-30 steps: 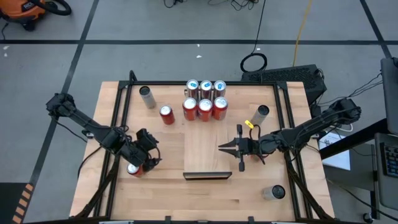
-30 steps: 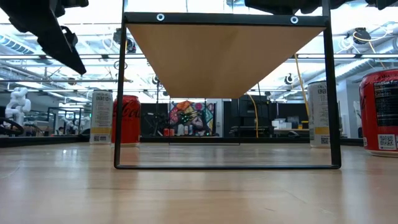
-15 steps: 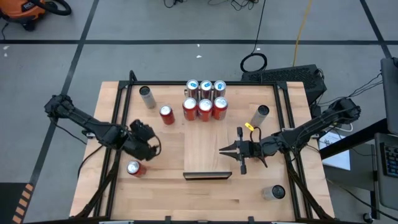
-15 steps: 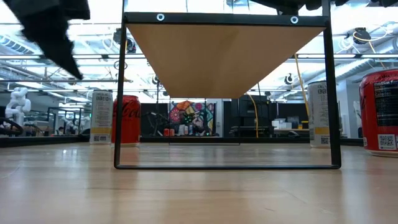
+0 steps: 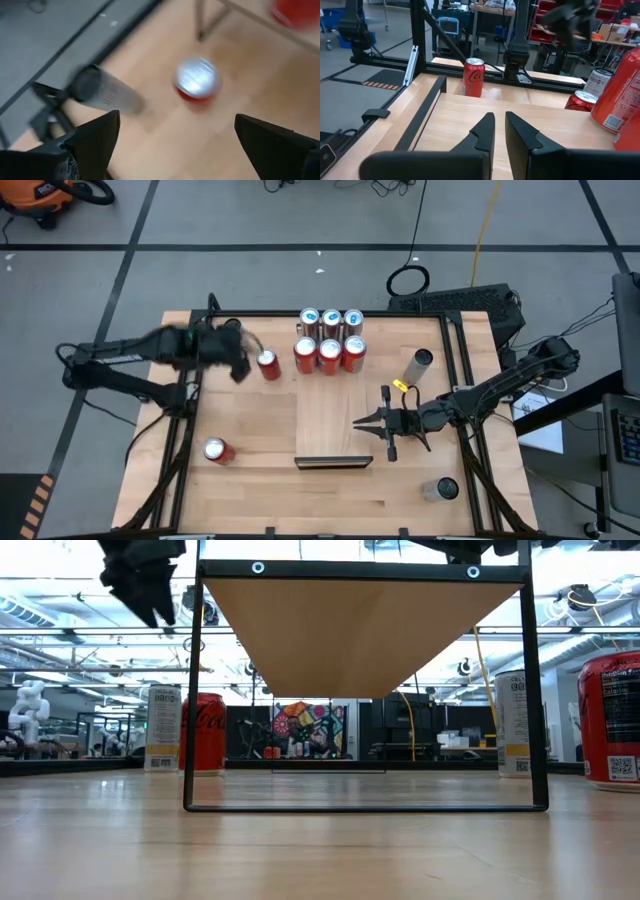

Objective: Place canned beverage on shelf
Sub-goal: Put the top left white yellow soda can on the shelf

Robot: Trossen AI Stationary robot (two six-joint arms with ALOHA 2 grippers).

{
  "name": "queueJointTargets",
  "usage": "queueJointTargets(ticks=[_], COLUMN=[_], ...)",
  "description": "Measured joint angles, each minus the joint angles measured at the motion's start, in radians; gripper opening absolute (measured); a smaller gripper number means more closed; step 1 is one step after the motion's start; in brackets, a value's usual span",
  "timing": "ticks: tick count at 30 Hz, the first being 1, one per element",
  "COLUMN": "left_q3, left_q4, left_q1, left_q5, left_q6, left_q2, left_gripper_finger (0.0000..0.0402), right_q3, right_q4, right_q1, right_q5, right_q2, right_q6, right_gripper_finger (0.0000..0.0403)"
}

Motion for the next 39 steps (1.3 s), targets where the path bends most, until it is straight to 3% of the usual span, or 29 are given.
queueJointTargets(ticks=[9,14,20,39], left_q3=[0.048,0.043,0.043,0.042], left_q4=[0.0,0.048,0.13,0.132], left_q1=[0.514,0.693,0.743,0.759], left_q5=[0.085,0.187,0.363,0.389], left_q6=[0.215,0.355,0.459,0.583], left_q2=[0.023,0.085,0.157,0.245], left_gripper_finger=[0.0393,0.0393,0.0393,0.0393], right_q3=[0.0,0.0,0.0,0.0], right_q4=[-0.029,-0.042,-0.048,-0.07], right_q1=[0.0,0.002,0.017,0.041], right_q5=[-0.001,-0.001,-0.001,-0.001], right_q2=[0.0,0.0,0.0,0.0], right_q6=[0.014,0.063,0.082,0.048], right_gripper_finger=[0.0022,0.0022,0.0022,0.0022])
